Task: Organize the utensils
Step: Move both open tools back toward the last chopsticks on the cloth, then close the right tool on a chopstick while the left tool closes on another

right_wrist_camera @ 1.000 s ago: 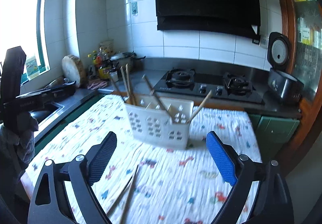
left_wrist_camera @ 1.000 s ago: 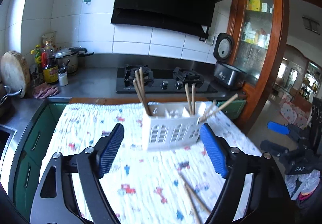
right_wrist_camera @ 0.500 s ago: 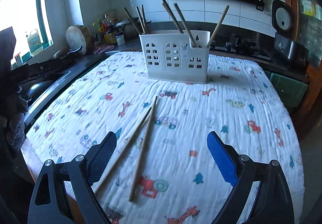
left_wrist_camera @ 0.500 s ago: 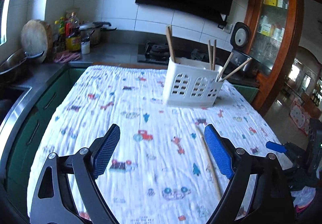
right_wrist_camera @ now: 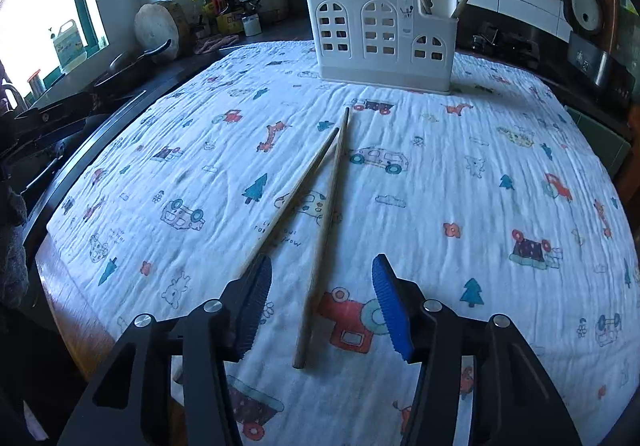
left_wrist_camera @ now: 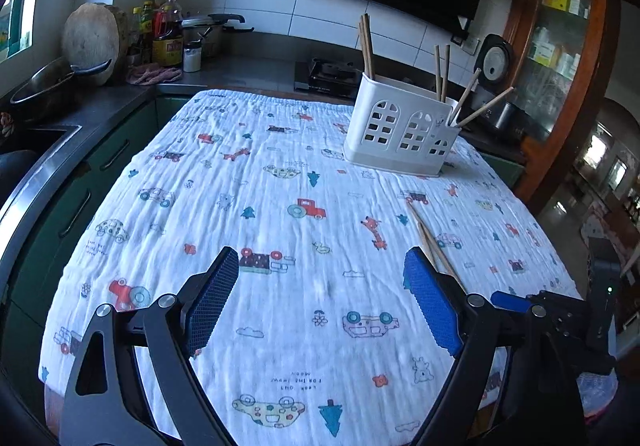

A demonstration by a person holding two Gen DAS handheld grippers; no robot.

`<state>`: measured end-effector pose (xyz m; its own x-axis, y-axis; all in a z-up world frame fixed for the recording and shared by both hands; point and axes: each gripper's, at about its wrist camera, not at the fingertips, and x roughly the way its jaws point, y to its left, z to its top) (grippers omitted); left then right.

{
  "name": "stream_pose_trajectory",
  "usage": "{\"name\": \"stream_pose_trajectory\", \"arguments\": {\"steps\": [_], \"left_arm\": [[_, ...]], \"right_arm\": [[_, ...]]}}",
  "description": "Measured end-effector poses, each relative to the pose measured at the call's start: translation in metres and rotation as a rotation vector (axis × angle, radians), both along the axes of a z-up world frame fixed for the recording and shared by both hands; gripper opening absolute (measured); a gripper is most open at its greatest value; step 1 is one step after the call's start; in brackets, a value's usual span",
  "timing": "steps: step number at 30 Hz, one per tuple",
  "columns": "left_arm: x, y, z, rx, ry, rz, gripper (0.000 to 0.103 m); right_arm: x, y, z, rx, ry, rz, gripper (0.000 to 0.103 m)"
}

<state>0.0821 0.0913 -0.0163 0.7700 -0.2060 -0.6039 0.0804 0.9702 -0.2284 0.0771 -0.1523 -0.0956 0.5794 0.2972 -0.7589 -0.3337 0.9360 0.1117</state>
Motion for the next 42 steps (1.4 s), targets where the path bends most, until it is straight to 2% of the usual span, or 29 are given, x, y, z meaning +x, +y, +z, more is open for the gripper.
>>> {"name": "stream_pose_trajectory", "arguments": {"steps": [3,9,20,28,34,35,38,42], "left_arm": [[-0.004,-0.006,-0.01,0.005,0.023,-0.017,0.079],[-0.01,-0.015,-0.026,0.001,0.066,-0.04,0.073],[-0.019,-0.042,-0.044,0.007,0.112,-0.11,0.066],[-0.023,-0.076,-0.057,0.003,0.146,-0.205,0.063],[-0.025,-0.11,-0.065,0.0,0.172,-0.287,0.056],[-0.025,-0.115,-0.066,0.001,0.176,-0.295,0.054],[-0.022,-0.126,-0.071,-0.004,0.197,-0.308,0.04],[-0.018,-0.134,-0.076,-0.003,0.217,-0.302,0.031]], "right_arm": [[0.003,0.004,-0.004,0.002,0.021,0.001,0.035],[0.004,0.005,-0.009,-0.004,0.031,-0.021,0.023],[-0.007,0.017,-0.012,-0.124,-0.022,-0.023,0.009],[-0.007,0.005,-0.007,-0.085,-0.021,-0.039,0.007],[-0.015,-0.01,0.013,-0.041,-0.064,-0.062,0.007],[-0.017,-0.013,0.016,-0.037,-0.072,-0.063,0.007],[-0.023,-0.02,0.028,-0.021,-0.107,-0.072,0.007],[-0.03,-0.029,0.045,0.006,-0.147,-0.081,0.007]]}}
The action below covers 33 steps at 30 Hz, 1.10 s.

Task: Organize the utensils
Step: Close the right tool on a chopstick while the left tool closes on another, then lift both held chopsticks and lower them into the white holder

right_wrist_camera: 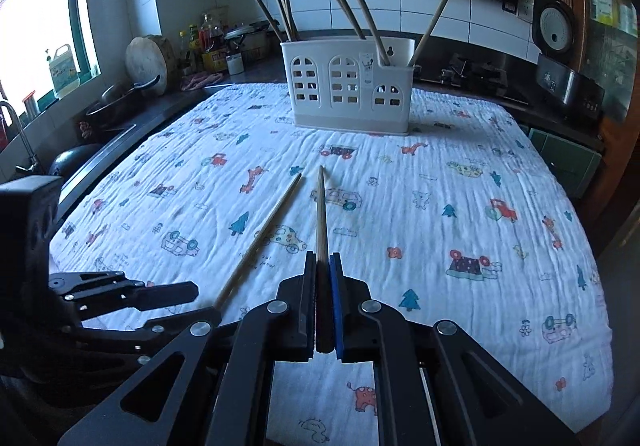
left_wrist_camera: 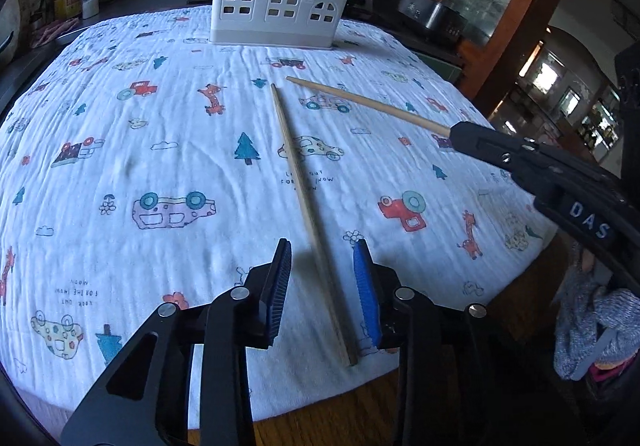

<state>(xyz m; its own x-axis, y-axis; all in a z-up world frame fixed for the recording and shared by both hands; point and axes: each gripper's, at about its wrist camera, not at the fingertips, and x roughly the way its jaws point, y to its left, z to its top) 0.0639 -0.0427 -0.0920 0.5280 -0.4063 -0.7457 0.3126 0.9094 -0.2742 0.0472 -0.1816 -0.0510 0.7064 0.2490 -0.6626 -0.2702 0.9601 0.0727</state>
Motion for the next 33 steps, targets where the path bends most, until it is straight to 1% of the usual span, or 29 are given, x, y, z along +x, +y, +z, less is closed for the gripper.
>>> {"name": "stream_pose_trajectory", "arguments": {"steps": [2,5,7,9,10,14,17,25,29,33], "left_arm": [[0.002,-0.002,-0.002,0.011,0.009,0.008,0.024],[0.003,-0.004,-0.003,0.032,0.014,0.029,0.02],[0.003,-0.007,-0.003,0.067,0.011,0.043,0.014],[0.004,-0.009,-0.003,0.089,0.009,0.05,0.012],[0.004,-0.009,-0.002,0.097,0.01,0.053,0.008],[0.004,-0.003,0.008,0.066,0.014,0.047,0.007],[0.002,0.005,0.027,0.042,-0.027,0.045,0.007],[0.007,0.023,0.091,-0.002,-0.201,0.037,0.005],[0.015,0.023,0.107,-0.004,-0.259,0.014,0.005],[0.029,0.022,0.11,0.006,-0.271,-0.012,0.005]], "right_arm": [[-0.003,-0.003,0.007,0.006,-0.018,0.0,0.007],[-0.006,-0.006,0.014,0.016,-0.042,0.0,0.007],[-0.008,-0.008,0.017,0.023,-0.056,0.001,0.007],[-0.009,-0.009,0.018,0.028,-0.061,0.001,0.007],[-0.009,-0.009,0.019,0.028,-0.064,0.001,0.007],[-0.009,-0.01,0.02,0.033,-0.07,0.0,0.007],[-0.009,-0.014,0.025,0.034,-0.081,-0.005,0.007],[0.003,-0.018,0.046,0.04,-0.109,0.0,0.007],[0.015,-0.014,0.06,0.039,-0.123,0.023,0.007],[0.03,-0.011,0.07,0.043,-0.119,0.038,0.007]]}}
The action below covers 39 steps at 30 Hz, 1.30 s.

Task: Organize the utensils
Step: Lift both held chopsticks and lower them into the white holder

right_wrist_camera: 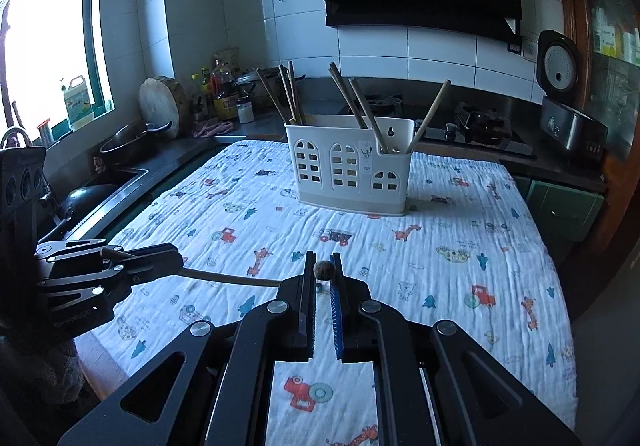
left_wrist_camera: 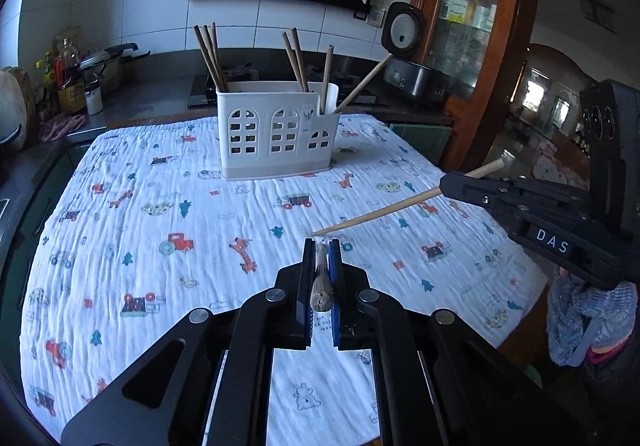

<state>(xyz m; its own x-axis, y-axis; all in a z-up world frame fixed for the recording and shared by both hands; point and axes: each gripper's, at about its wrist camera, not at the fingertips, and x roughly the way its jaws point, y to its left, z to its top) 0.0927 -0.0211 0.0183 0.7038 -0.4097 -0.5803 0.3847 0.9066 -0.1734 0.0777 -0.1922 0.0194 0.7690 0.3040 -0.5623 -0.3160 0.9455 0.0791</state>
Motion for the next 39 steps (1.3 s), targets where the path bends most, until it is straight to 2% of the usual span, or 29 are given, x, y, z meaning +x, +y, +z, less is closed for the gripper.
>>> {"name": "stream_pose_trajectory", "arguments": {"steps": [9,12,15,20,24,29,34,39], "left_arm": [[0.042,0.004,0.017,-0.024,0.033,-0.05,0.006],[0.056,0.008,0.024,-0.039,0.046,-0.056,0.006],[0.069,0.009,0.032,-0.009,0.029,-0.047,0.006],[0.088,0.016,0.049,-0.013,0.029,-0.043,0.006],[0.097,0.023,0.073,-0.022,-0.011,-0.033,0.005],[0.108,0.03,0.117,-0.037,-0.097,-0.012,0.005],[0.129,0.029,0.155,-0.041,-0.172,0.016,0.005],[0.162,0.027,0.179,-0.044,-0.224,0.068,0.005]], "right_arm": [[0.05,-0.007,0.03,0.007,0.04,0.034,0.007],[0.069,-0.013,0.047,0.003,0.046,0.031,0.007],[0.087,-0.018,0.068,-0.016,0.036,0.023,0.007],[0.114,-0.024,0.103,-0.041,0.016,0.005,0.007],[0.132,-0.026,0.131,-0.09,-0.021,-0.027,0.007],[0.15,-0.026,0.15,-0.109,-0.052,-0.056,0.007],[0.169,-0.023,0.15,-0.124,-0.046,-0.067,0.007],[0.19,-0.02,0.135,-0.138,-0.003,-0.059,0.007]]}}
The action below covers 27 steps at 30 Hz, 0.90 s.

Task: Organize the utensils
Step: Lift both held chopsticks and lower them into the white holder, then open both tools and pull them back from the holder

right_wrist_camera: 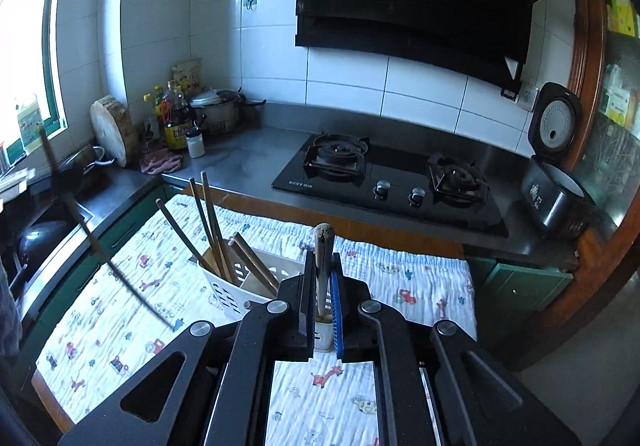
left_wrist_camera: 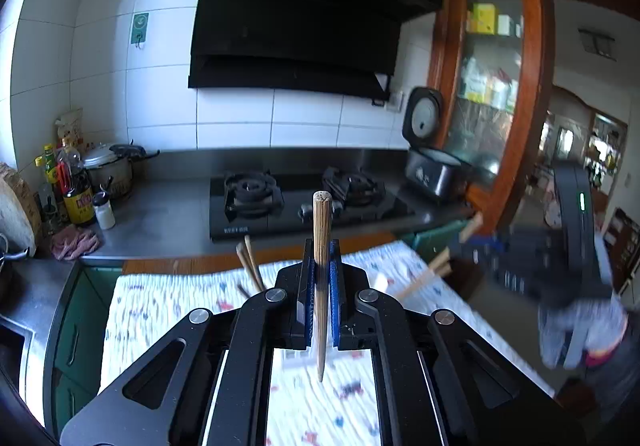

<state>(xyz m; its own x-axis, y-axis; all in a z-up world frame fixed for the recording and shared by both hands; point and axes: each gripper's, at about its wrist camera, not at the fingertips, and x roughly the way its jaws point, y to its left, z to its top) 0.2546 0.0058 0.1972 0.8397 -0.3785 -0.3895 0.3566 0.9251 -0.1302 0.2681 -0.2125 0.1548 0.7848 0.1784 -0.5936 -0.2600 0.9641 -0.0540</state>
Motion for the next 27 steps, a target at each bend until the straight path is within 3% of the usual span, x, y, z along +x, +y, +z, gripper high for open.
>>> {"name": "stream_pose_trajectory", "arguments": {"steps": [10,19,27], "left_arm": [[0.055,-0.003,0.006,-0.059,-0.062,0.087,0.005],[0.094,-0.004,-0.04,-0.053,0.065,0.103,0.005],[0.103,-0.005,-0.071,-0.031,0.136,0.085,0.005]], "right_arm": [[0.018,0.0,-0.028,-0.013,0.044,0.015,0.007],[0.028,-0.003,-0.04,-0.008,0.065,0.019,0.007],[0.033,-0.001,-0.049,0.001,0.081,0.019,0.007]]}}
